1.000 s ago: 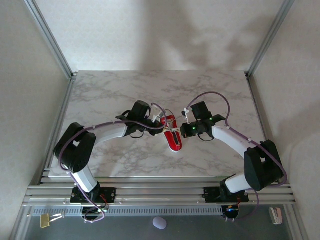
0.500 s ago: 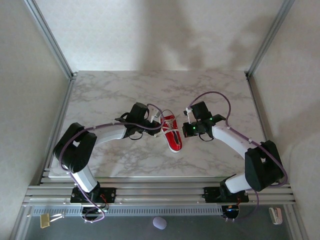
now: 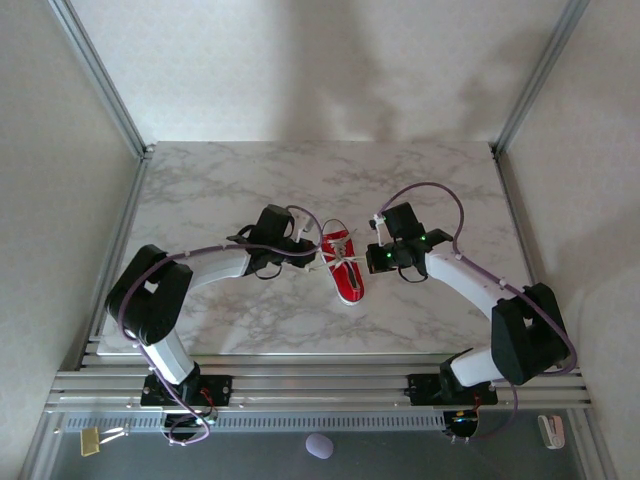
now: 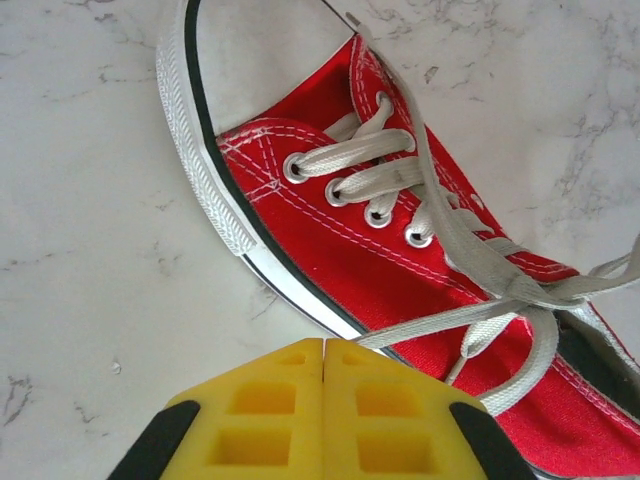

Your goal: Tie the shoes

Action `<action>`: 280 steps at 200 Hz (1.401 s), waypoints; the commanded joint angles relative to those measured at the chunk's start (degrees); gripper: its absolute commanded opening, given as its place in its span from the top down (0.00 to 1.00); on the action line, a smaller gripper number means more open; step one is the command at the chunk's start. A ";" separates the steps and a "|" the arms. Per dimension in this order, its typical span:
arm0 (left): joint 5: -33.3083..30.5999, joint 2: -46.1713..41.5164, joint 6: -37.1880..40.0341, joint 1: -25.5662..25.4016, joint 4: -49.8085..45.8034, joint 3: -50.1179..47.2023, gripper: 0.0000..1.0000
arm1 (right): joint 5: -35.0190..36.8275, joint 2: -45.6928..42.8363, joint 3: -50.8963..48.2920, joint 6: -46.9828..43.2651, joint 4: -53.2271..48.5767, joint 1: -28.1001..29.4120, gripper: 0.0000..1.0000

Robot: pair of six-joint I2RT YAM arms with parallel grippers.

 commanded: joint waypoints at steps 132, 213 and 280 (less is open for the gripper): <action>2.41 0.46 -0.84 0.87 1.78 -0.61 1.00 | -6.85 -1.74 1.40 1.46 3.32 -0.72 0.86; 3.78 -0.75 -1.28 0.17 3.95 -1.79 1.00 | 5.59 11.17 14.51 17.37 2.89 9.61 0.78; 4.03 -1.21 -1.45 0.20 4.76 -2.81 1.00 | 5.44 18.11 20.47 21.22 0.07 11.03 0.73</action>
